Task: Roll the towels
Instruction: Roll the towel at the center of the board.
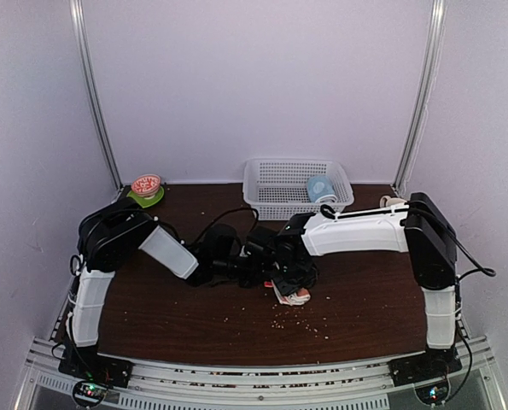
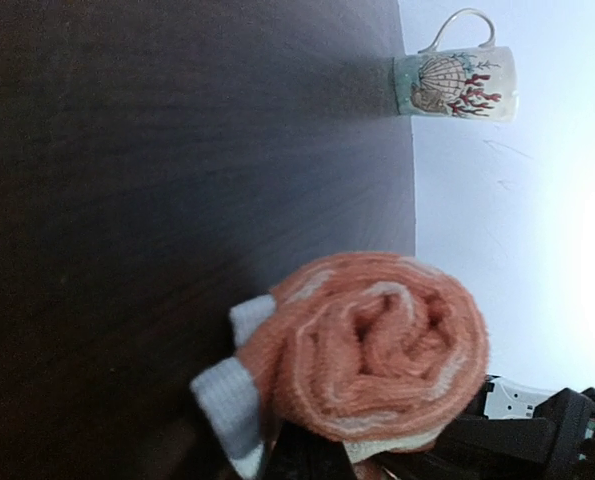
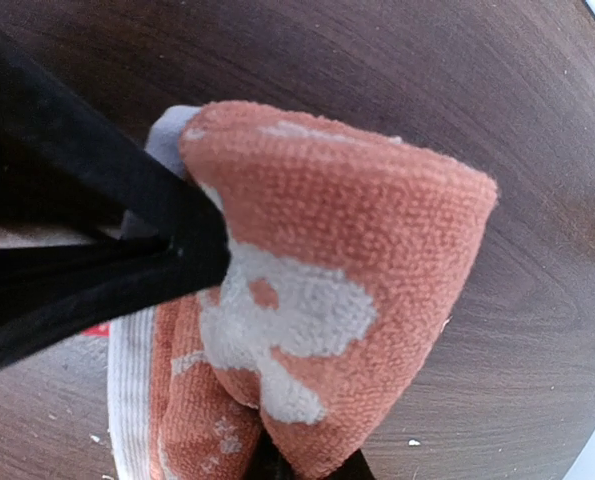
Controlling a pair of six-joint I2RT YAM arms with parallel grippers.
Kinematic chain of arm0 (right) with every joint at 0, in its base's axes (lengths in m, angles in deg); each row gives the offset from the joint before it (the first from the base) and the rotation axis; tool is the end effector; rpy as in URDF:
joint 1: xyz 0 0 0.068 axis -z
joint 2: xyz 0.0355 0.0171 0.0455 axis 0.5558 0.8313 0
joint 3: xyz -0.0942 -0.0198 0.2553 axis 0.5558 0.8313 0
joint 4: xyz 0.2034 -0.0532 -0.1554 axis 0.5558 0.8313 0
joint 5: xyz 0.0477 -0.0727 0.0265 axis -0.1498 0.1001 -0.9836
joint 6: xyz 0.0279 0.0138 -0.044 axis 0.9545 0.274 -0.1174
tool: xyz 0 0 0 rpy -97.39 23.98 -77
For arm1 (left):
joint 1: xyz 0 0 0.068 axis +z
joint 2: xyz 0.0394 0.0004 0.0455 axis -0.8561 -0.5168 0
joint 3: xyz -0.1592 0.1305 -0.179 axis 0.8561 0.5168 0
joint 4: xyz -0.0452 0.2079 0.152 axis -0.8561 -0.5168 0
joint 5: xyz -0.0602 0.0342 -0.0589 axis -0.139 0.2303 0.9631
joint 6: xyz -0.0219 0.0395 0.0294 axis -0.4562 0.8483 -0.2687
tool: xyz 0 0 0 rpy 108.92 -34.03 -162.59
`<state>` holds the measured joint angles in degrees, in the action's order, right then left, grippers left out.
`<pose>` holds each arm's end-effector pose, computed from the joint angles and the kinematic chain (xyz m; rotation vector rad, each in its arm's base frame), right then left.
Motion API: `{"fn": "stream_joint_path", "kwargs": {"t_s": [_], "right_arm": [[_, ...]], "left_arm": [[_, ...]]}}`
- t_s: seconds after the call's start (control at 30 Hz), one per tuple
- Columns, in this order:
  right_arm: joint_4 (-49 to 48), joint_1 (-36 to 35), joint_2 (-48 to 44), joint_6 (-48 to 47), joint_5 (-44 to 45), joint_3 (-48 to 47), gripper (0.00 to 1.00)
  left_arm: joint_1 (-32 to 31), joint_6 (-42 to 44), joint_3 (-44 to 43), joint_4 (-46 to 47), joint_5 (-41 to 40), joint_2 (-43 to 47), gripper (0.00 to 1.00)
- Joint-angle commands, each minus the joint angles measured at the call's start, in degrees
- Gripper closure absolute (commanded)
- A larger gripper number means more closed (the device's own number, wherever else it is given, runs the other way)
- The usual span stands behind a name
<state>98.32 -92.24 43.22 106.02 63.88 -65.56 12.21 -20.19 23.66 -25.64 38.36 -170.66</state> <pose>0.2144 0.3325 0.1692 -0.6482 2.8369 -0.1952 0.2824 -0.3297 0.0821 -0.0838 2.5136 -1.7717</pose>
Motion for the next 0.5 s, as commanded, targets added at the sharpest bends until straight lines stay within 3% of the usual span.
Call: {"fn": "stream_joint_path", "kwargs": {"t_s": [0.0,0.2,0.47], "right_arm": [[-4.98,-0.32,-3.36,-2.94,-4.71,2.13,0.91],[-9.33,-0.04,-7.18,-4.71,-7.97,3.58,0.73],[-14.90,1.71,-9.28,-6.01,-13.95,7.45,0.59]], "left_arm": [[-0.46,-0.36,-1.56,-0.83,-0.26,-1.82,1.00],[-0.65,-0.47,-1.23,-0.54,-0.54,-2.33,1.00],[-0.79,-1.06,-0.34,0.55,-0.37,-2.30,1.00]]}}
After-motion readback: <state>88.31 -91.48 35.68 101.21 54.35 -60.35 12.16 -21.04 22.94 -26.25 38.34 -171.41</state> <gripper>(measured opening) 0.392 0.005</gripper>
